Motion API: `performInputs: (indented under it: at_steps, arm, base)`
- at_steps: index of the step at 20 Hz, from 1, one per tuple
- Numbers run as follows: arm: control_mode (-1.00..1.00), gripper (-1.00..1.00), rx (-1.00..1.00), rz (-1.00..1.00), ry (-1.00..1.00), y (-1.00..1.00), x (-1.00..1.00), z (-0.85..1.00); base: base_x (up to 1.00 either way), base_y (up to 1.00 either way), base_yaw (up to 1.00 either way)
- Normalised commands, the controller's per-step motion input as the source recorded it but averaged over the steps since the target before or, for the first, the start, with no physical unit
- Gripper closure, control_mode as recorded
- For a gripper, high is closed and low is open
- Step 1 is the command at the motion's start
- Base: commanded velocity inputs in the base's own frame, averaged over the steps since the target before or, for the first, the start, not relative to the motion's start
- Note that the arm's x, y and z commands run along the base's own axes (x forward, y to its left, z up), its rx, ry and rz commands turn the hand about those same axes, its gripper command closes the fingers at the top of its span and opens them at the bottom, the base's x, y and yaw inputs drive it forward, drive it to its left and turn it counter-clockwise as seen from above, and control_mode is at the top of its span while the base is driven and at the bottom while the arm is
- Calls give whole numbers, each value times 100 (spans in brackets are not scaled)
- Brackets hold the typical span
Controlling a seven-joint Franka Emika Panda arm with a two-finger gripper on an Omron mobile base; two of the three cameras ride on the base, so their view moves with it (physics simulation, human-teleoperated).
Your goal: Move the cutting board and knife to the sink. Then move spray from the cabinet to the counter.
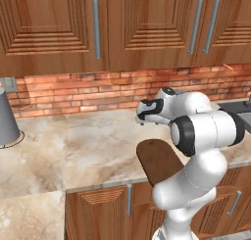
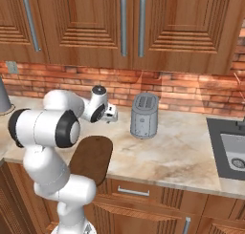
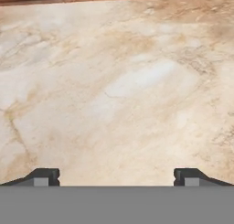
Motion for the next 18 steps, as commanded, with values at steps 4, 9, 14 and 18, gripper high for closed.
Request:
performInputs:
  at_steps: [4,9,14,18]
  arm:
    - [-100,-100,0,0,0,-10,-42,10]
    - [-100,-100,1,0,0,-27,-95,1]
    - [-100,-100,7,0,0,-42,-100,17]
    - [-100,-100,7,0,0,-44,-100,21]
  base:
    - [0,0,0]
    - [0,0,0]
    - [0,0,0]
    - [0,0,0]
